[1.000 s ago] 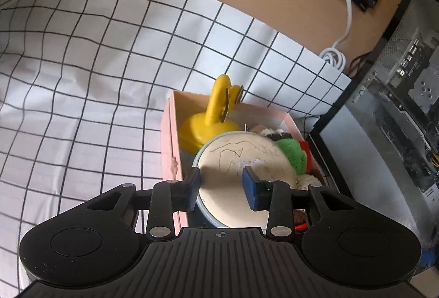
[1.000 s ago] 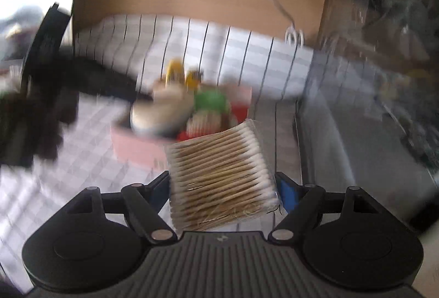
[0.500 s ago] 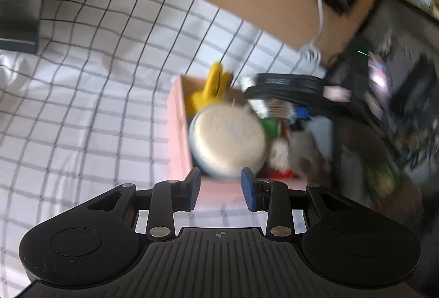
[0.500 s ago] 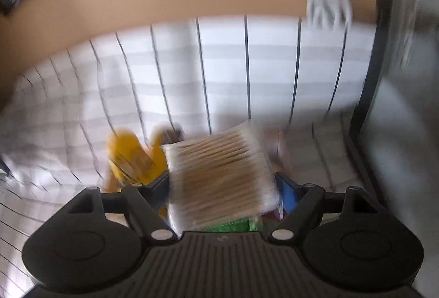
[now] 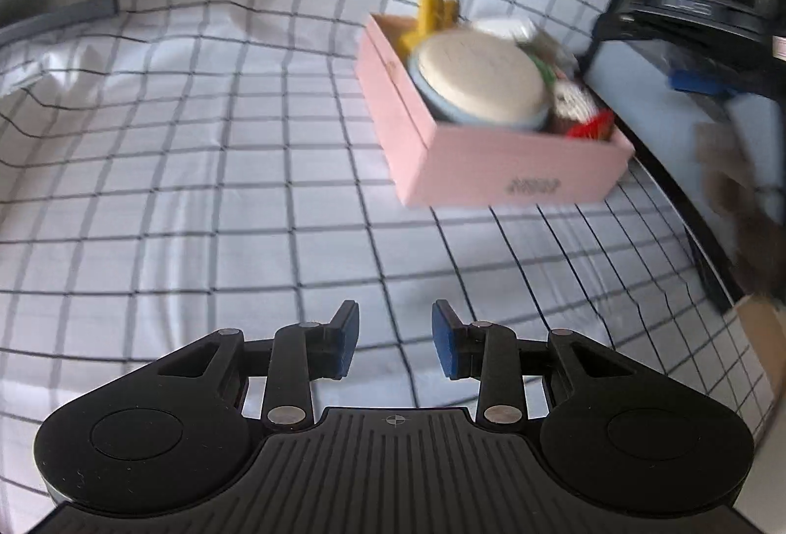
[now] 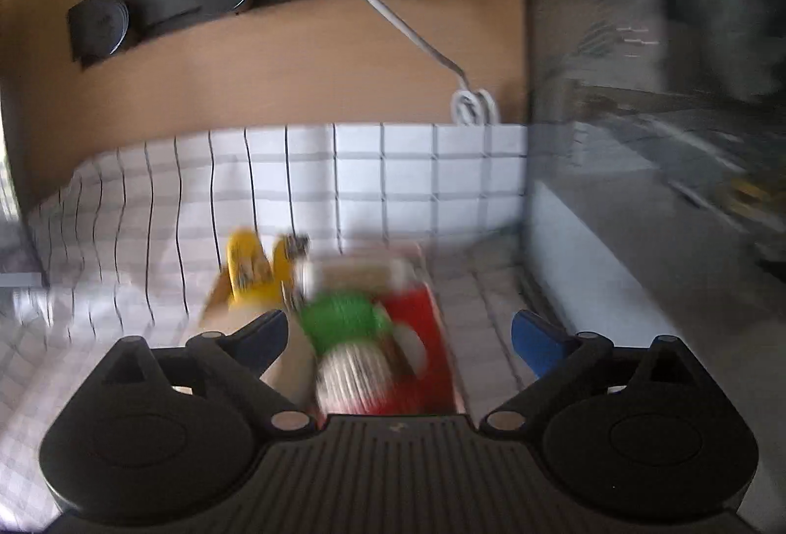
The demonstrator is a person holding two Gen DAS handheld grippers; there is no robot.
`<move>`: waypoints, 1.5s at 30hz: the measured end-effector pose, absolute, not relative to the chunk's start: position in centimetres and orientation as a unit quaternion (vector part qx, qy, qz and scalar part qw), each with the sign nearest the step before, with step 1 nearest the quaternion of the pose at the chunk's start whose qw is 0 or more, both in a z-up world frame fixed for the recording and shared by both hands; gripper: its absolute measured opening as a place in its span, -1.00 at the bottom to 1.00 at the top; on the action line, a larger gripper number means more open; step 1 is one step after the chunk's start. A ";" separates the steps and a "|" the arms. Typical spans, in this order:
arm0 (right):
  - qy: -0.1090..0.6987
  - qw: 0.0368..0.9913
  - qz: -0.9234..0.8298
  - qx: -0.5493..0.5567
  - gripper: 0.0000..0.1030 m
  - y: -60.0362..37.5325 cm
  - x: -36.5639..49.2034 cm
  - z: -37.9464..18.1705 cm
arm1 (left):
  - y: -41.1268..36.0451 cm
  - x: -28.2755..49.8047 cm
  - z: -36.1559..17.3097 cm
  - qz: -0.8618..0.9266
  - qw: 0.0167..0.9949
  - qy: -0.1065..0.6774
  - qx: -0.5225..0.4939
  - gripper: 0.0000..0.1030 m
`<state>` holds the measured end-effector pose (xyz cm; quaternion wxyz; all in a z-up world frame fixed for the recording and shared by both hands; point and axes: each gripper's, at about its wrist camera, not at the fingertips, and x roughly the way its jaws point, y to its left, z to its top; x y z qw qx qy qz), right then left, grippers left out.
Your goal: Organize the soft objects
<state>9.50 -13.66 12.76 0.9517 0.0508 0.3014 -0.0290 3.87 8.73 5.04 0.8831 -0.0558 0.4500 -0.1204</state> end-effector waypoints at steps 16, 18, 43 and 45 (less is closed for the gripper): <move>0.405 0.913 -0.007 -0.053 1.00 -13.5 3.1 2.8 | 2.1 1.1 2.2 -0.066 0.927 0.369 -0.007 0.31; 0.392 0.919 -0.031 -0.030 1.00 -14.4 2.9 2.4 | 1.6 1.2 1.8 -0.056 0.932 0.358 0.005 0.31; 0.369 0.929 0.008 0.014 1.00 -15.2 3.8 1.7 | 0.1 3.3 1.1 -0.014 0.939 0.344 0.012 0.35; 0.369 0.929 0.009 0.014 1.00 -15.3 3.9 1.7 | 0.0 3.4 1.0 -0.012 0.939 0.344 0.012 0.36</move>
